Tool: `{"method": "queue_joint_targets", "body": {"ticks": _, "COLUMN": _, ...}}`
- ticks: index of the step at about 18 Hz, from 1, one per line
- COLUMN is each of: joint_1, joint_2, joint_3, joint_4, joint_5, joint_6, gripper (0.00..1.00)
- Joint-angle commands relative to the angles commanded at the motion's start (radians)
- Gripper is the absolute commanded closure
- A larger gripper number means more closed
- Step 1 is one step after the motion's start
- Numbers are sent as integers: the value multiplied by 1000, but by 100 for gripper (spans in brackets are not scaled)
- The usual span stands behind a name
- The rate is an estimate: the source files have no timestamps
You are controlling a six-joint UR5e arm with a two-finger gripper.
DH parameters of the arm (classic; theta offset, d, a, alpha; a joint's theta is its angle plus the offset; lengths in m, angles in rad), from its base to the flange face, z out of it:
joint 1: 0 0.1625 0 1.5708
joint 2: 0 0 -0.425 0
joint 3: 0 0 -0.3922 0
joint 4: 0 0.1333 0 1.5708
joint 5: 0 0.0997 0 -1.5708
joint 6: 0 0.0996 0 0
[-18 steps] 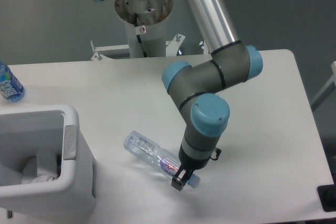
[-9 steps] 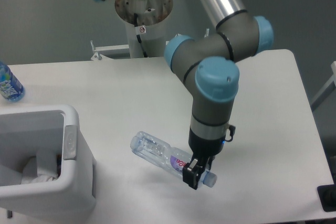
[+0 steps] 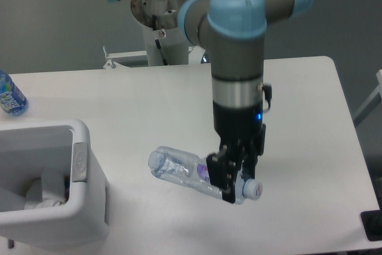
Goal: Place the trash in the trash can
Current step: 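Lift the bottle and carry it over the trash bin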
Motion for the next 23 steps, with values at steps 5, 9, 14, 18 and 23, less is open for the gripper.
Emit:
{"method": "queue_joint_targets", "body": {"ticks": 5, "joint_1": -54, "joint_2": 28, "joint_3": 26, "joint_4": 114, "joint_5": 2, "joint_6": 70, "gripper": 50}}
{"method": "queue_joint_targets", "body": {"ticks": 9, "joint_1": -115, "joint_2": 25, "joint_3": 35, "joint_4": 196, "joint_5": 2, "joint_6": 134, "gripper": 50}}
{"method": "queue_joint_targets", "body": {"ticks": 14, "joint_1": -215, "joint_2": 14, "joint_3": 31, "joint_4": 209, "joint_5": 2, "joint_6": 206, "gripper": 52}}
{"method": "queue_joint_targets", "body": {"ticks": 18, "joint_1": -290, "joint_2": -11, "joint_3": 25, "joint_4": 210, "joint_5": 2, "joint_6": 229, "gripper": 52}}
{"method": "queue_joint_targets", "body": {"ticks": 23, "joint_1": -357, "joint_2": -14, "joint_3": 18, "joint_4": 209, "joint_5": 0, "joint_6": 239, "gripper": 52}}
